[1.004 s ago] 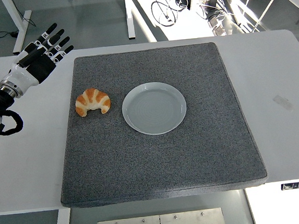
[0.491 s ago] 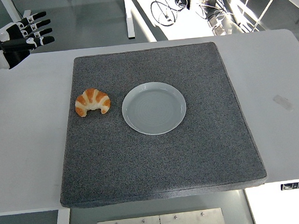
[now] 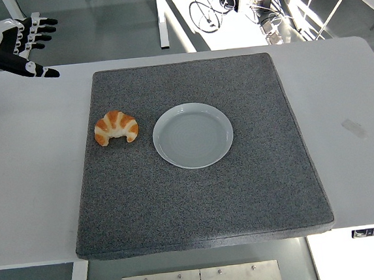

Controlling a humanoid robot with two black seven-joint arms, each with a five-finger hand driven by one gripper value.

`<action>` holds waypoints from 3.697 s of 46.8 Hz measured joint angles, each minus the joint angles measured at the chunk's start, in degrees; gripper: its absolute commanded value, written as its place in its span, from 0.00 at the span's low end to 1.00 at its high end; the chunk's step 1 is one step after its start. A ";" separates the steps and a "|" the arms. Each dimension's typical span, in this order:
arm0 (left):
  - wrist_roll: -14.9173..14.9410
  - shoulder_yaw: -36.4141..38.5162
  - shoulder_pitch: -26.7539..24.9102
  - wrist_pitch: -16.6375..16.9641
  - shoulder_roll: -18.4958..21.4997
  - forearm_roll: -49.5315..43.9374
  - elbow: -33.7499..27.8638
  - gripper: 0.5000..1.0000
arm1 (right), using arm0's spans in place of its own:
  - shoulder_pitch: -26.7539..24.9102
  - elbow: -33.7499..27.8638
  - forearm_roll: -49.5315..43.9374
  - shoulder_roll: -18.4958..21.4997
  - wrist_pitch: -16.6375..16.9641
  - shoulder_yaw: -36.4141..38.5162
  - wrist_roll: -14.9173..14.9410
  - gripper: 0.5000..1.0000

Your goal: Place the bread on the plate

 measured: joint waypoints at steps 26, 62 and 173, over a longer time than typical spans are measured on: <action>-5.27 19.40 0.89 14.03 -1.55 24.65 -4.00 0.95 | 0.00 0.00 0.00 0.00 0.00 0.00 0.00 1.00; -8.52 21.85 0.88 18.30 -12.50 13.60 5.73 0.96 | -0.01 0.00 0.00 0.00 0.01 0.00 0.00 1.00; -11.92 33.89 -19.64 18.41 -13.85 2.21 14.38 0.00 | 0.00 0.00 0.00 0.00 0.01 0.00 0.00 1.00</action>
